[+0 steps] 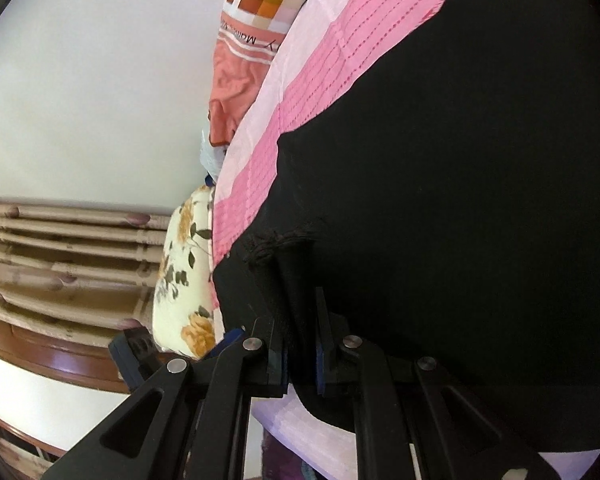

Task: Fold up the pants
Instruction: 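Lift the held hem with the right gripper and fold it toward the waist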

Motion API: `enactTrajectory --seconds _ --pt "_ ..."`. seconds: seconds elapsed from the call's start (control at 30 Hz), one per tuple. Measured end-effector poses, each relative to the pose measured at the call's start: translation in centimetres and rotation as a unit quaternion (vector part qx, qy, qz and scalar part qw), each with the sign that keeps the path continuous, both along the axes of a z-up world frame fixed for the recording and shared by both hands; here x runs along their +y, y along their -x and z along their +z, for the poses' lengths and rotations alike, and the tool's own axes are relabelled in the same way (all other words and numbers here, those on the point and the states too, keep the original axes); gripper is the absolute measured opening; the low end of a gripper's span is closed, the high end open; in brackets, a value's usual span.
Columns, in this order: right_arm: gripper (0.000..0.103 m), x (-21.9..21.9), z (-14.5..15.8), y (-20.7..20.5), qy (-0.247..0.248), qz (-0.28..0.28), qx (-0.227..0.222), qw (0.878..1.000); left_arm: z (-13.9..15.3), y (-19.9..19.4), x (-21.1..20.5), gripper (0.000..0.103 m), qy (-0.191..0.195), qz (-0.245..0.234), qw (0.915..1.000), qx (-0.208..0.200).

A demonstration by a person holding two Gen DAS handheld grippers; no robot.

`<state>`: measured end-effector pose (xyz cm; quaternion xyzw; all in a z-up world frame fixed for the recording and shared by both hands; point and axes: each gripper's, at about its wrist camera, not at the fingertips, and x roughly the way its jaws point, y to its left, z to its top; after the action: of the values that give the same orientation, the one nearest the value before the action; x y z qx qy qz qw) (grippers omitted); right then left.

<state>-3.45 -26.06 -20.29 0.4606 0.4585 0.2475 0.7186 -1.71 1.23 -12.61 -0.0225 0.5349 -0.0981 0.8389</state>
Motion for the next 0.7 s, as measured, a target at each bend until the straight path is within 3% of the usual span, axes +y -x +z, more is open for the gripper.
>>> enactTrajectory --seconds 0.27,0.4,0.53,0.7 --pt "0.017 1.0 -0.6 0.1 0.014 0.018 0.005 1.000 -0.2 0.1 -0.3 0.084 -0.005 -0.007 1.0000 0.002" --pt "0.029 1.1 -0.7 0.1 -0.004 0.025 0.006 1.000 -0.2 0.1 -0.2 0.084 -0.003 -0.005 1.0000 0.004" --pt "0.043 1.4 -0.6 0.0 -0.041 0.039 -0.001 0.998 -0.3 0.0 -0.1 0.084 -0.002 -0.003 1.0000 0.005" --pt "0.045 1.5 -1.5 0.0 -0.106 0.050 0.003 0.993 -0.4 -0.1 -0.1 0.084 -0.002 -0.004 1.0000 0.009"
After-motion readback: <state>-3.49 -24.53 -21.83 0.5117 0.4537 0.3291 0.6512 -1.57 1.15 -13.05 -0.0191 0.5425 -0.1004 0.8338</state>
